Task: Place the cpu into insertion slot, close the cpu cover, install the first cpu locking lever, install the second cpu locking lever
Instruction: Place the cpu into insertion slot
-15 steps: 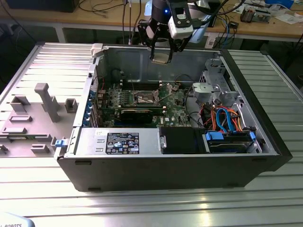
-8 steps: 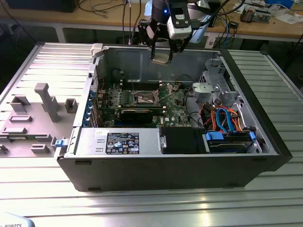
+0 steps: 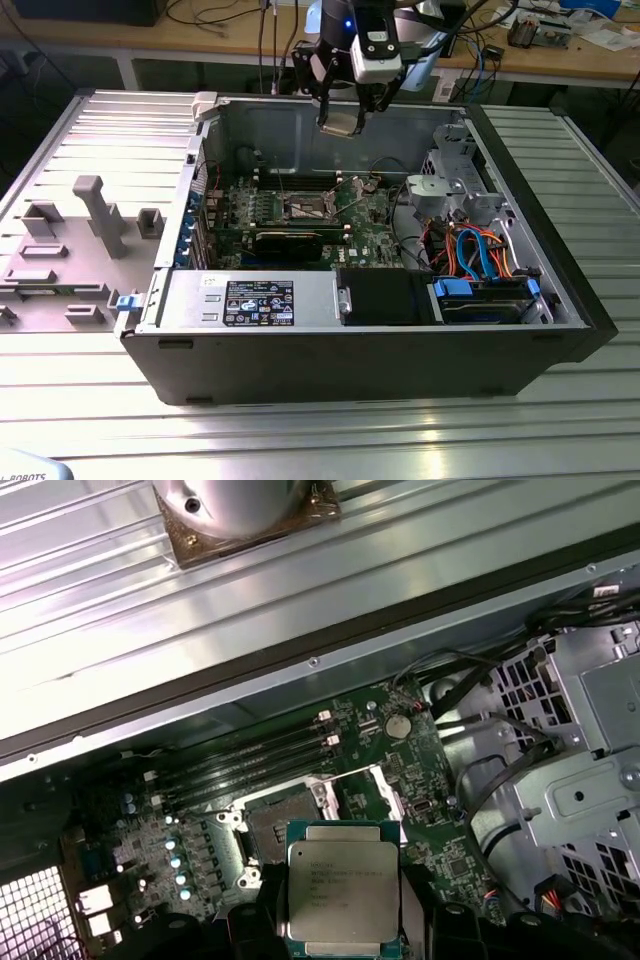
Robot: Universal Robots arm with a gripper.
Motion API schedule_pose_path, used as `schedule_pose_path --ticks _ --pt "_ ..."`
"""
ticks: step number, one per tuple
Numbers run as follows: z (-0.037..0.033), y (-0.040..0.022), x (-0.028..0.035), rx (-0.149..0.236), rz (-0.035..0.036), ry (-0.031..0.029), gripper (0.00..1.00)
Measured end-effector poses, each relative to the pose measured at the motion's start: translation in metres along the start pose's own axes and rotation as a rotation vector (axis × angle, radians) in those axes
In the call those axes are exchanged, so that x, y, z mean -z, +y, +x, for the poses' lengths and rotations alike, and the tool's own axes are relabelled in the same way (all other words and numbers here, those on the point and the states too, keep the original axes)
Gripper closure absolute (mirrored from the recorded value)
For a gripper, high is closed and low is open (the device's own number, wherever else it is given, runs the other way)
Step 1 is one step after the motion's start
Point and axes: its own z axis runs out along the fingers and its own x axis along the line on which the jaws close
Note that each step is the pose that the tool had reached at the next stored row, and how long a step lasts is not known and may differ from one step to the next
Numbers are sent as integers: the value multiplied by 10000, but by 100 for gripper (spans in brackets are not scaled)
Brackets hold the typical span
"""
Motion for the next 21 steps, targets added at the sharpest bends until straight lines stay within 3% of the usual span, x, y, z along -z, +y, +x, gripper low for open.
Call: schedule_pose_path --ticks 4,16,21 --pt "0 0 -1 -268 -7 -24 46" --pt "0 0 -1 -299 -7 -27 46" --pt "0 0 -1 -478 -11 -43 46"
